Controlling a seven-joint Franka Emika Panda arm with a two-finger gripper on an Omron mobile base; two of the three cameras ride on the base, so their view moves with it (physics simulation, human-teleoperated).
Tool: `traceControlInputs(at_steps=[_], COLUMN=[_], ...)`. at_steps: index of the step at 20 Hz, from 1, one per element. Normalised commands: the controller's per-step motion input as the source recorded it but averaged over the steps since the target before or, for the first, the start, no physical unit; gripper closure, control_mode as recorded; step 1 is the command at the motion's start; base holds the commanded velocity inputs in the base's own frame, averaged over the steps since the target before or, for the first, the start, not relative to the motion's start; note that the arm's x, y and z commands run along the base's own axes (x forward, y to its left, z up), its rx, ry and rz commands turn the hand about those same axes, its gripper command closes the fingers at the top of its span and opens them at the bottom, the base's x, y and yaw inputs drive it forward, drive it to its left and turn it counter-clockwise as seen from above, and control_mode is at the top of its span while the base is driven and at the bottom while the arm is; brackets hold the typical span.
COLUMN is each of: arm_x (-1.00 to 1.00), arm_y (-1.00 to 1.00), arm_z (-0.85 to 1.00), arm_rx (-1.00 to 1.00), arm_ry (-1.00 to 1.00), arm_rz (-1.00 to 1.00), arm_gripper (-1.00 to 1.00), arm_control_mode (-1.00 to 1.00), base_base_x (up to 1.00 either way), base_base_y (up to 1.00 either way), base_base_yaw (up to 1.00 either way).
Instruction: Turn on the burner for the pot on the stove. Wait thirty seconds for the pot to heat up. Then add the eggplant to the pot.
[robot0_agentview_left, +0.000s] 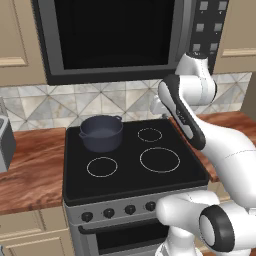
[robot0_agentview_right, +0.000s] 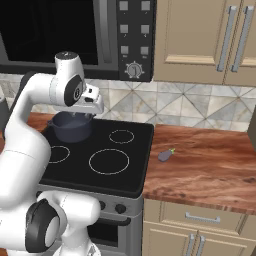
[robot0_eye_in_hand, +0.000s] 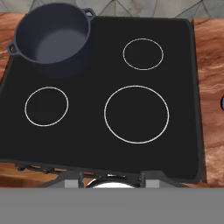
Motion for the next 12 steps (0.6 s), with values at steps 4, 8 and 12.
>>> traceControlInputs(at_steps=[4, 8, 12], arm_x=[0.00, 0.00, 0.00], arm_y=[0.00, 0.00, 0.00], arm_z=[0.00, 0.00, 0.00], arm_rx=[0.00, 0.00, 0.00], arm_ry=[0.00, 0.00, 0.00], arm_rz=[0.00, 0.00, 0.00], arm_gripper=[-1.00, -1.00, -1.00], arm_control_mode=[-1.00, -1.00, -1.00], base_base_x=[0.00, 0.00, 0.00], base_base_y=[0.00, 0.00, 0.00], base_base_yaw=[0.00, 0.00, 0.00])
